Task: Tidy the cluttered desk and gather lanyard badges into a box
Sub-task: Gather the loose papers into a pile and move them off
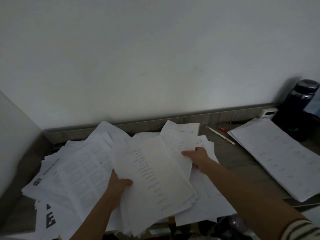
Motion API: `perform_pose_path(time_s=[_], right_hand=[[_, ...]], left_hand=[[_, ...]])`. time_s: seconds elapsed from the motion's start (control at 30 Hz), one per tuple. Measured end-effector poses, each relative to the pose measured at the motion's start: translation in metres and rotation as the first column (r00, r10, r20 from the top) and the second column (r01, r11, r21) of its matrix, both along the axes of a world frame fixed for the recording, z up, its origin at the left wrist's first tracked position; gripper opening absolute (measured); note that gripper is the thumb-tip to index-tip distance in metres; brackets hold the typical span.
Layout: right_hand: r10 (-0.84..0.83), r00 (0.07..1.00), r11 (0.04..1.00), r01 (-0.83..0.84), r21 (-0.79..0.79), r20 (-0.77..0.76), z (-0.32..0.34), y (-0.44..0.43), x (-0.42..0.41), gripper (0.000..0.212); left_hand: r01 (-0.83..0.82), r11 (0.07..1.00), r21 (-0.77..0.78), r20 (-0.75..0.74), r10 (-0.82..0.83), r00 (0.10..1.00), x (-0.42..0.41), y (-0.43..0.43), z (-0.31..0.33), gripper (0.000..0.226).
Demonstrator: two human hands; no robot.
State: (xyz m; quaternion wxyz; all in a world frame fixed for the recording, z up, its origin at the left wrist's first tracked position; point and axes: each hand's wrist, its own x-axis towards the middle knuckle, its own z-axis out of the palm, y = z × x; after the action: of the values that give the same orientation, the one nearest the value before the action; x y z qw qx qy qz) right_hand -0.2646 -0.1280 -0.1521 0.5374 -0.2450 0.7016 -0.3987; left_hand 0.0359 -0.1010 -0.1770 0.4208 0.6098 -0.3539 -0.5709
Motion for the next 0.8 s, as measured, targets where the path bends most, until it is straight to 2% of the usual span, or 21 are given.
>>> perform_pose_path(time_s=[0.07, 0.1, 0.23, 0.3, 0.37, 0.43, 0.5, 0.67, 0.8], right_hand=[[0.104, 0.971, 0.992, -0.116, -0.042, -0.217, -0.004, 0.000, 0.005, 0.043], [0.115, 0.961, 0.990, -0.131, -0.046, -0.253, -0.001, 0.000, 0.003, 0.046], [0.031, 0.973, 0.993, -0.056, -0.103, -0.230, 0.028, -0.006, -0.040, 0.037], [-0.030, 0.975, 0.987, -0.006, -0.161, -0.220, 0.043, -0.006, -0.072, 0.036], [-0.073, 0.968, 0.988, 0.038, -0.149, -0.239, 0.053, 0.001, -0.102, 0.042], [-0.121, 0.976, 0.987, 0.099, -0.124, -0.184, 0.055, 0.011, -0.126, 0.045], [-0.176, 0.983, 0.979, 0.168, -0.116, -0.059, 0.053, 0.025, -0.142, 0.043], [-0.254, 0.956, 0.965, 0.260, -0.021, 0.145, 0.021, 0.058, -0.132, 0.037], [-0.233, 0.922, 0.972, 0.213, 0.100, 0.309, -0.008, 0.081, -0.103, 0.033]], left_hand=[[-0.017, 1.000, 0.006, -0.021, 0.017, 1.000, 0.000, 0.000, 0.004, 0.075], [-0.026, 1.000, 0.016, -0.037, 0.026, 0.999, 0.002, -0.001, 0.006, 0.072], [-0.023, 0.991, 0.129, -0.120, 0.039, 0.992, 0.021, -0.002, 0.013, 0.034], [0.020, 0.986, 0.163, -0.134, 0.002, 0.991, 0.031, -0.001, 0.017, 0.027], [0.039, 0.983, 0.178, -0.149, -0.012, 0.989, 0.034, -0.001, 0.020, 0.029], [0.047, 0.982, 0.181, -0.182, -0.013, 0.983, 0.031, 0.000, 0.023, 0.034], [0.062, 0.982, 0.179, -0.240, -0.017, 0.971, 0.019, 0.000, 0.027, 0.033], [0.152, 0.938, 0.311, -0.393, -0.018, 0.919, -0.036, 0.009, 0.022, 0.014], [0.100, 0.927, 0.362, -0.440, 0.075, 0.895, -0.077, 0.014, 0.017, 0.029]])
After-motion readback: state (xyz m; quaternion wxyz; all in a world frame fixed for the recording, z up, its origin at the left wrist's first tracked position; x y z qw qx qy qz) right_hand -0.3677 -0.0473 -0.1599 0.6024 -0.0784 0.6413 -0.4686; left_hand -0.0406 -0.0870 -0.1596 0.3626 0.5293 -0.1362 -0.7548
